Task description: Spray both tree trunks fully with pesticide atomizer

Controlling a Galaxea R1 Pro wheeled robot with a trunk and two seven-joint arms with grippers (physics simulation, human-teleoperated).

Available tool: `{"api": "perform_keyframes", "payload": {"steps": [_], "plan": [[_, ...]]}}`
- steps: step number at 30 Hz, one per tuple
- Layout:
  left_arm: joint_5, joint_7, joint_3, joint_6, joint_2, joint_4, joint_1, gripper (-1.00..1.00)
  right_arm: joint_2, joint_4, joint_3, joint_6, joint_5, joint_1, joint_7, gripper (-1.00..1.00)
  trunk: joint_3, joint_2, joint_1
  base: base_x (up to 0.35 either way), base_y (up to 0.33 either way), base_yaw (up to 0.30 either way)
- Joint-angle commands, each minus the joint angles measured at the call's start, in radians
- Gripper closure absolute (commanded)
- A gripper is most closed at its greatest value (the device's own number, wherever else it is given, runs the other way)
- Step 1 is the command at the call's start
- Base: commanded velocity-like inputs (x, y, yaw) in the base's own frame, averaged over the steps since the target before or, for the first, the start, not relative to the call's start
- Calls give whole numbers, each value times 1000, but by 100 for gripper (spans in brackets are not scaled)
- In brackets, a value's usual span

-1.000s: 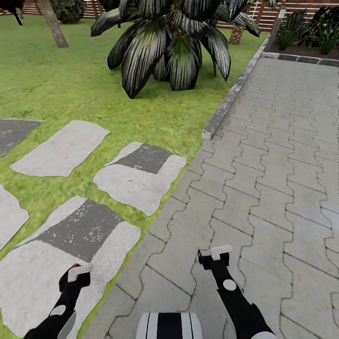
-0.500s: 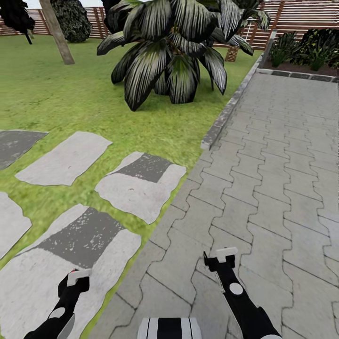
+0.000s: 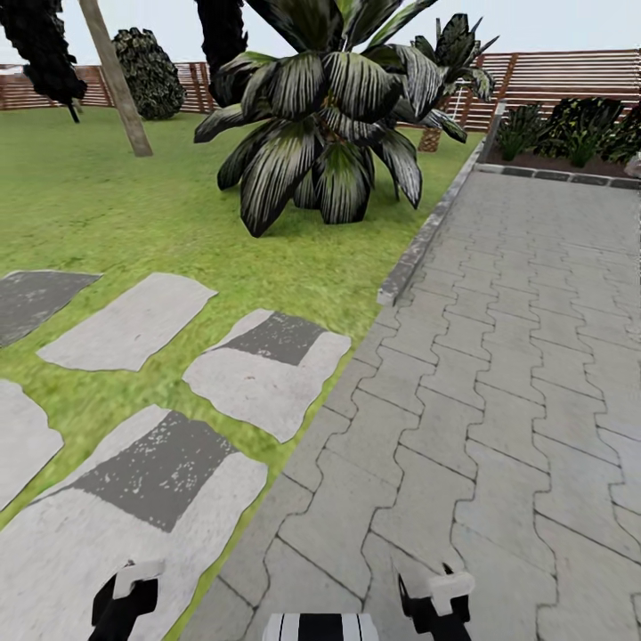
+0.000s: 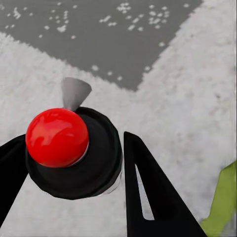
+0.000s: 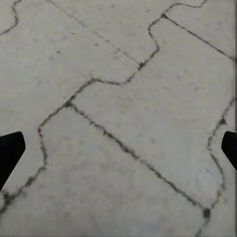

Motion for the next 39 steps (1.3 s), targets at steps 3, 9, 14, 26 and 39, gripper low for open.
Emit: {"api": "perform_keyframes", "payload": {"steps": [3, 9, 14, 26, 39], "plan": [[5, 0, -1, -4, -2, 1, 3, 100, -13, 16, 0, -11, 10, 0, -9, -100, 16, 1, -1, 0, 0, 0], [5, 1, 0, -5, -1, 1, 5, 100, -18, 42, -43, -24, 8, 0, -18, -100, 48, 2, -4, 0, 0, 0], [5, 1, -1, -5, -1, 2, 5, 100, -18, 47, -116, -35, 9, 0, -19, -100, 76, 3, -6, 0, 0, 0], [5, 1, -1, -5, -1, 6, 6, 100, -14, 101, -130, -38, 13, 0, -17, -100, 141, 6, -12, 0, 0, 0], [4, 1, -1, -5, -3, 6, 16, 100, -11, 104, -130, -37, 14, 0, -15, -100, 190, 97, -62, 0, 0, 0]]}}
